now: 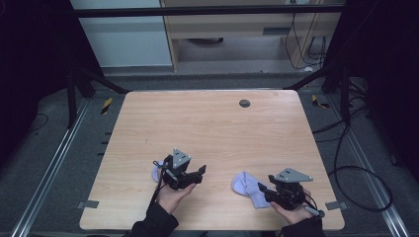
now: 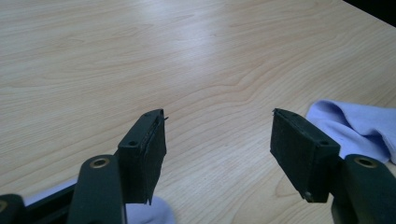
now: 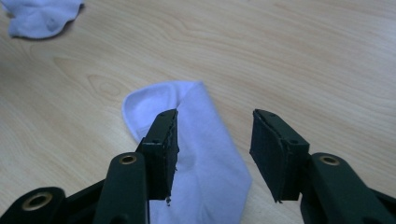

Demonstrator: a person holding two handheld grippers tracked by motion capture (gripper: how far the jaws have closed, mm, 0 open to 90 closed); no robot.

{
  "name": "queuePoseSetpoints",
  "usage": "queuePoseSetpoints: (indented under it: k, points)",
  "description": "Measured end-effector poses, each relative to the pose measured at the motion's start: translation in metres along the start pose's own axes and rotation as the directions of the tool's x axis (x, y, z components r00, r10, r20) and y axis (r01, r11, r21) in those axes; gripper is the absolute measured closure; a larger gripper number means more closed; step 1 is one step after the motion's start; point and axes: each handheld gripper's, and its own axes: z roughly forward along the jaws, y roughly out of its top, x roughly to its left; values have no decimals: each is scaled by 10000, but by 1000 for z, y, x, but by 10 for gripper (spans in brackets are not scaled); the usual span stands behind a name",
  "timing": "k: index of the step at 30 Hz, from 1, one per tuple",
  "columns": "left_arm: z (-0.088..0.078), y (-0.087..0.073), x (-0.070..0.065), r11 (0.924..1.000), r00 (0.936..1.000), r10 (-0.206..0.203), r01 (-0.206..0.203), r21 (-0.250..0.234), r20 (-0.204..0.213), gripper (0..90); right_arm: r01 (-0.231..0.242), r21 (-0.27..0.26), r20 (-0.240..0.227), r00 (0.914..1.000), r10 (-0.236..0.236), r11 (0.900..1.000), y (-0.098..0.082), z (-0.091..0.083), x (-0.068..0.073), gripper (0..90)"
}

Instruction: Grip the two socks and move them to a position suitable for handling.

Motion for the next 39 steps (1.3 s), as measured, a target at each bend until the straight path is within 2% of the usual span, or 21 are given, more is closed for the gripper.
queuePoseSetpoints:
  k: [2, 14, 19, 24, 39]
  points:
    - [4, 1, -7, 9999, 9999, 82, -83, 68, 106, 358, 69, 123, -199, 9998, -66, 9999, -4, 2, 4, 518]
    - [24, -2, -31, 9987, 9985, 282, -302, 400, 478, 401, 94, 652, -663, 9978, -51, 9978, -16, 8, 12, 565]
    - [33, -4, -44, 9964, 9970, 548, -581, 611, 537, 423, 179, 776, -878, 9961, -111, 9968, -19, 9, 16, 590]
    - [41, -6, -53, 9944, 9957, 692, -737, 755, 615, 454, 248, 920, -942, 9954, -161, 9955, -22, 12, 17, 603]
    - [67, -11, -74, 9884, 9912, 728, -865, 1252, 1106, 520, 384, 1310, -1138, 9932, -234, 9906, -28, 16, 20, 622]
